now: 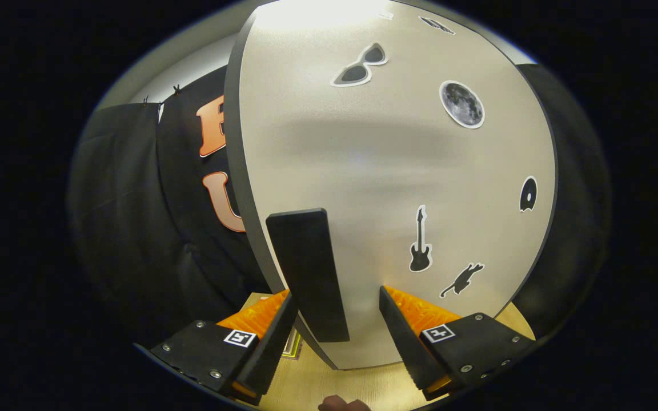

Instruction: Open the shoe cabinet door, grab the shoes and put them into the shoe cabinet, then close the shoe cabinet door.

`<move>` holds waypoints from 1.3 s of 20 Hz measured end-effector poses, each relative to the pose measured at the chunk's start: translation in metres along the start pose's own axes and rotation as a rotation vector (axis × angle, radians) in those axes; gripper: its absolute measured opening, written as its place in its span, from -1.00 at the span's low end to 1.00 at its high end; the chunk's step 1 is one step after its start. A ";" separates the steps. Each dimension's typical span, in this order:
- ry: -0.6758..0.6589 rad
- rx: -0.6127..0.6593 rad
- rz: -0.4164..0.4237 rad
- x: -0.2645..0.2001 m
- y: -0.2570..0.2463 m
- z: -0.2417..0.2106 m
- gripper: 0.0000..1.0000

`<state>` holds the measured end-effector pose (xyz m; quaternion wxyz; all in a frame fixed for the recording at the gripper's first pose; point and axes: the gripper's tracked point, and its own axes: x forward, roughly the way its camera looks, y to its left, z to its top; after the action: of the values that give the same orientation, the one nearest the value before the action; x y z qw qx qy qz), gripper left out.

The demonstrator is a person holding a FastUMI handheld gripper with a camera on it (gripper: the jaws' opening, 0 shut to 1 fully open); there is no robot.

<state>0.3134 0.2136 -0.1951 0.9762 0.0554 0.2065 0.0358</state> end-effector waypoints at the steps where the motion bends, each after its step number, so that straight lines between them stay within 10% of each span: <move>1: -0.006 0.006 0.000 -0.002 0.001 0.001 0.82; 12: -0.018 0.055 0.035 -0.021 0.010 0.001 0.84; 26: -0.110 -0.034 0.021 -0.184 -0.039 -0.003 0.84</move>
<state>0.1466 0.1583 -0.1292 0.9865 0.0430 0.1512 0.0462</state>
